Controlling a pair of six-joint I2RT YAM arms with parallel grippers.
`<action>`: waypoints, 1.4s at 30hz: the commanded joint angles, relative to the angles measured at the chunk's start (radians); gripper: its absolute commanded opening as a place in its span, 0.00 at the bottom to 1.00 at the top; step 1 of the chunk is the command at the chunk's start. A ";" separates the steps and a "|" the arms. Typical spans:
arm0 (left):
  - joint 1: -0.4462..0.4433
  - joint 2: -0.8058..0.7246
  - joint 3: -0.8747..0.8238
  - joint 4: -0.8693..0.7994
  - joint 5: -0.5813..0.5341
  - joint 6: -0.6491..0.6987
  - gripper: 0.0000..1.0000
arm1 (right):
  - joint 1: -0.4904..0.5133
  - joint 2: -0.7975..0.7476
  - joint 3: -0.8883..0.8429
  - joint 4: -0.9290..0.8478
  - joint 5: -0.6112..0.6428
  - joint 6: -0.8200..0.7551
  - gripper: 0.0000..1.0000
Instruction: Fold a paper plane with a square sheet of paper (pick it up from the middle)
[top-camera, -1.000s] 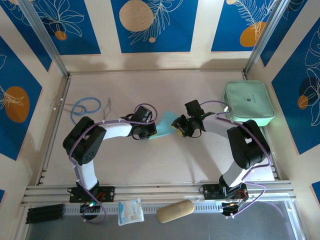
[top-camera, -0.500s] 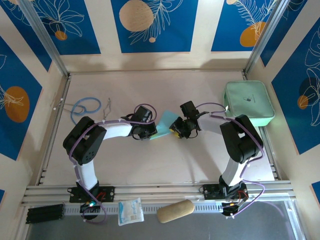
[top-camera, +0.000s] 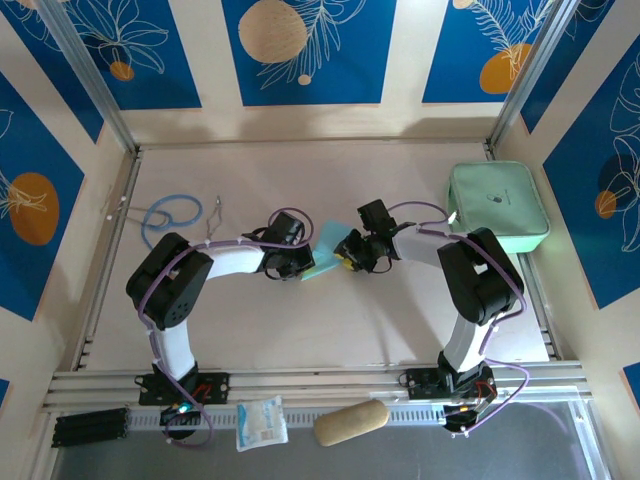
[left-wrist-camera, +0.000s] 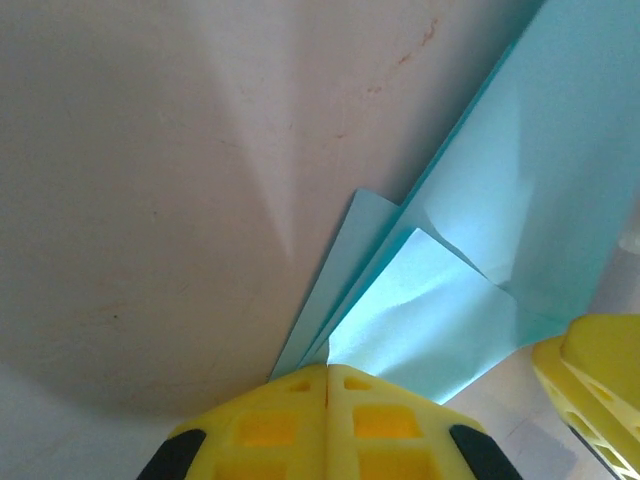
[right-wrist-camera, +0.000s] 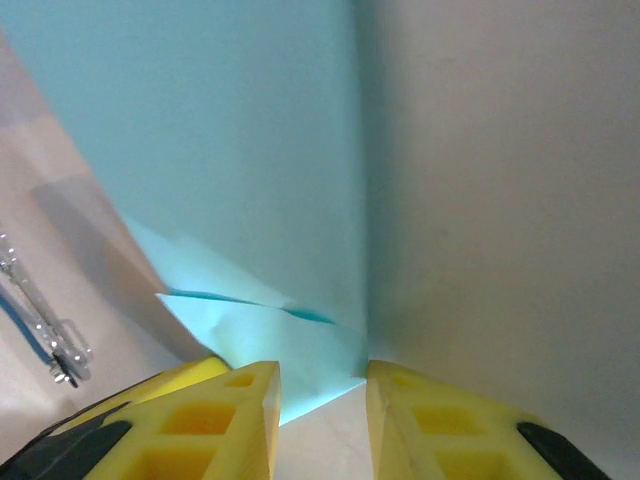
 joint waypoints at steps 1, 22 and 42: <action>-0.011 0.037 -0.018 -0.067 0.011 -0.018 0.02 | 0.006 -0.024 -0.022 0.069 -0.027 -0.013 0.29; -0.009 0.046 -0.006 -0.092 0.005 -0.010 0.02 | -0.003 -0.012 -0.051 0.011 0.064 -0.053 0.25; 0.004 0.052 -0.026 -0.023 0.078 -0.076 0.02 | 0.006 -0.001 -0.069 0.154 -0.077 -0.104 0.22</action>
